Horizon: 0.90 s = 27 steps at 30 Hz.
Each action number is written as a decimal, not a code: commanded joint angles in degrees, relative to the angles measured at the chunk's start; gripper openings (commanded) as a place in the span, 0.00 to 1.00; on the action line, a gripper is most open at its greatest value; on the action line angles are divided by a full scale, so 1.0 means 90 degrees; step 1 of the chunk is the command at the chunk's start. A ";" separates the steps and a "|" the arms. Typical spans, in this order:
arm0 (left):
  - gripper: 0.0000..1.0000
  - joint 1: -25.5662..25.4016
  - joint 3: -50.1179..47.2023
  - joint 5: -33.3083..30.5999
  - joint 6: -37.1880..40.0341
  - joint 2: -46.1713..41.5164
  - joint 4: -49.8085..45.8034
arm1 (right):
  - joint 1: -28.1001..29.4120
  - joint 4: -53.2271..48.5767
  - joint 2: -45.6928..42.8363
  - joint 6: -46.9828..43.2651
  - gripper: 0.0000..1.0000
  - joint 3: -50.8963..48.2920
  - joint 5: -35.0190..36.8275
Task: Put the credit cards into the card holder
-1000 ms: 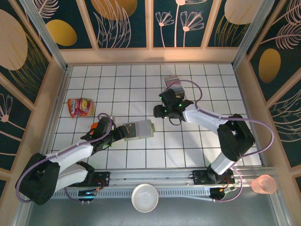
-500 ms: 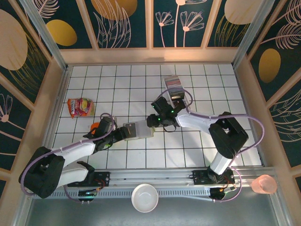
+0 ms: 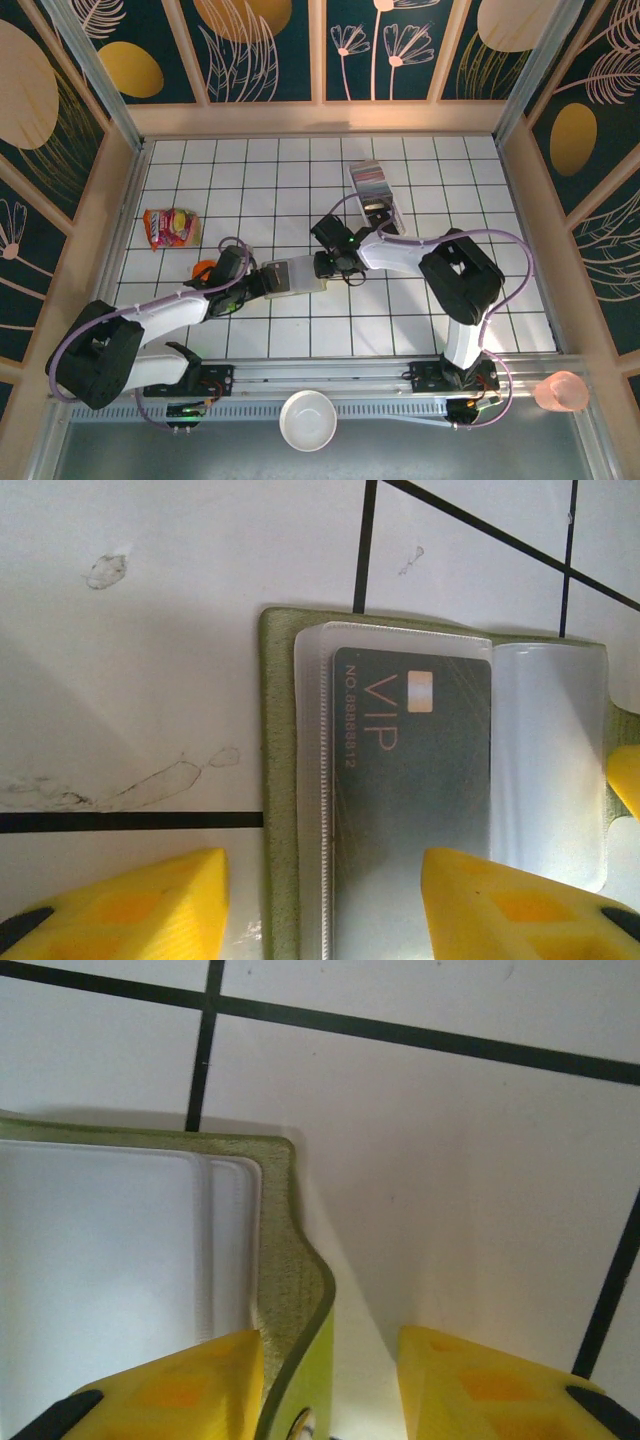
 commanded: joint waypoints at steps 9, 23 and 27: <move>0.51 -0.0356 0.0302 0.0826 -0.0485 0.0350 0.0904 | 0.0116 -0.0193 0.0155 0.0064 0.35 -0.0186 0.0441; 0.51 -0.0420 0.0582 0.1090 -0.0844 0.0173 0.1582 | 0.0165 0.0125 0.0006 0.0278 0.32 -0.0402 0.0297; 0.51 -0.0500 0.0673 0.1222 -0.0885 0.0239 0.1944 | 0.0170 0.0345 -0.0132 0.0362 0.32 -0.0489 0.0147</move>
